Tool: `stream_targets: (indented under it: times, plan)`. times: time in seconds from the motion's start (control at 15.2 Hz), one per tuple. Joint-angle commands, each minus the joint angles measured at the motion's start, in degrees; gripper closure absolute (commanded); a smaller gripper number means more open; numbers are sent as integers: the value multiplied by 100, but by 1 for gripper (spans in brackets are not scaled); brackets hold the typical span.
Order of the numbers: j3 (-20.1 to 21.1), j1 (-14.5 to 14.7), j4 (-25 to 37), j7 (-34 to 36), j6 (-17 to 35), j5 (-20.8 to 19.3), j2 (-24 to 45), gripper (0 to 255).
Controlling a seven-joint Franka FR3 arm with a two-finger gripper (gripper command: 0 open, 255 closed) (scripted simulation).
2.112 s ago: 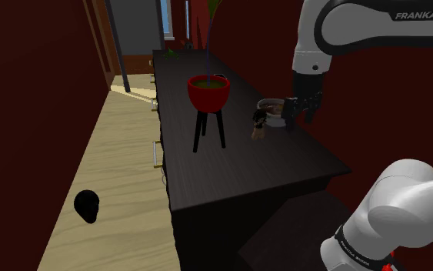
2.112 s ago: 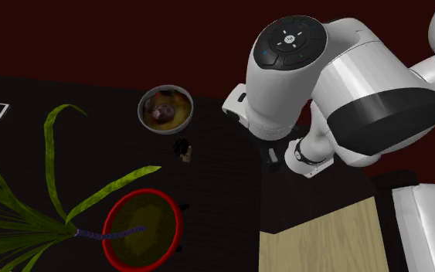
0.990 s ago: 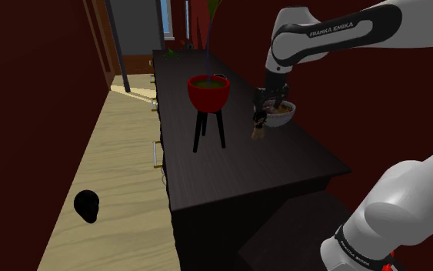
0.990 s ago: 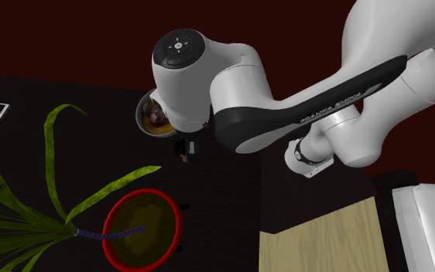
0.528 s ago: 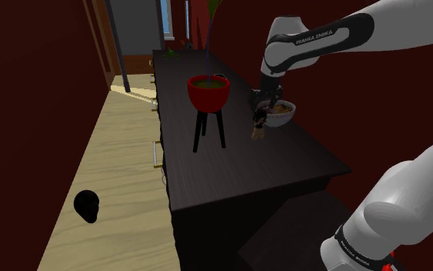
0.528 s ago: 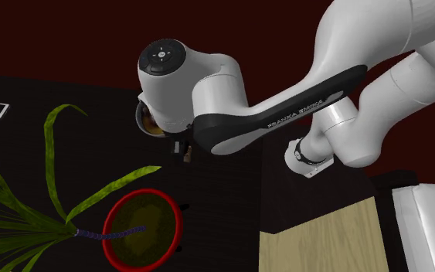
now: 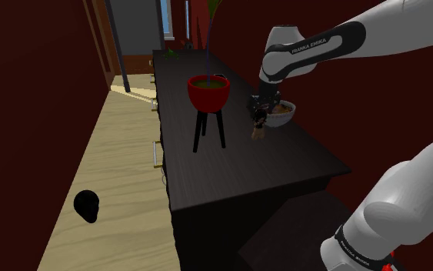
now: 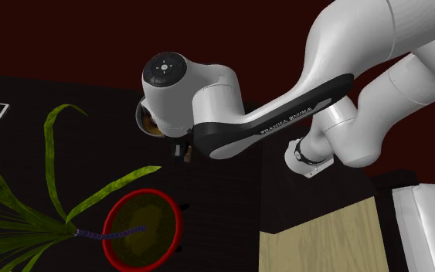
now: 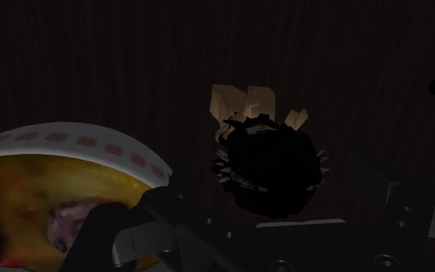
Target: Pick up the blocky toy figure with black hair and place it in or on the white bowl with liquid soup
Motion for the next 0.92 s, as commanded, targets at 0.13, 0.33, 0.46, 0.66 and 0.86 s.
stream_targets:
  times: [0.13, 0.33, 0.46, 0.66, 0.86]
  plan:
    - [0, 0, -3, 0, 5, 0, 1, 0]
    - [0, 0, -1, 0, 5, 0, 2, 255]
    - [0, 0, -1, 0, 5, 0, 3, 255]
    - [0, 0, -2, 0, 5, 0, 2, 255]
    - [3, 1, 49, 1, -74, -1, -26, 255]
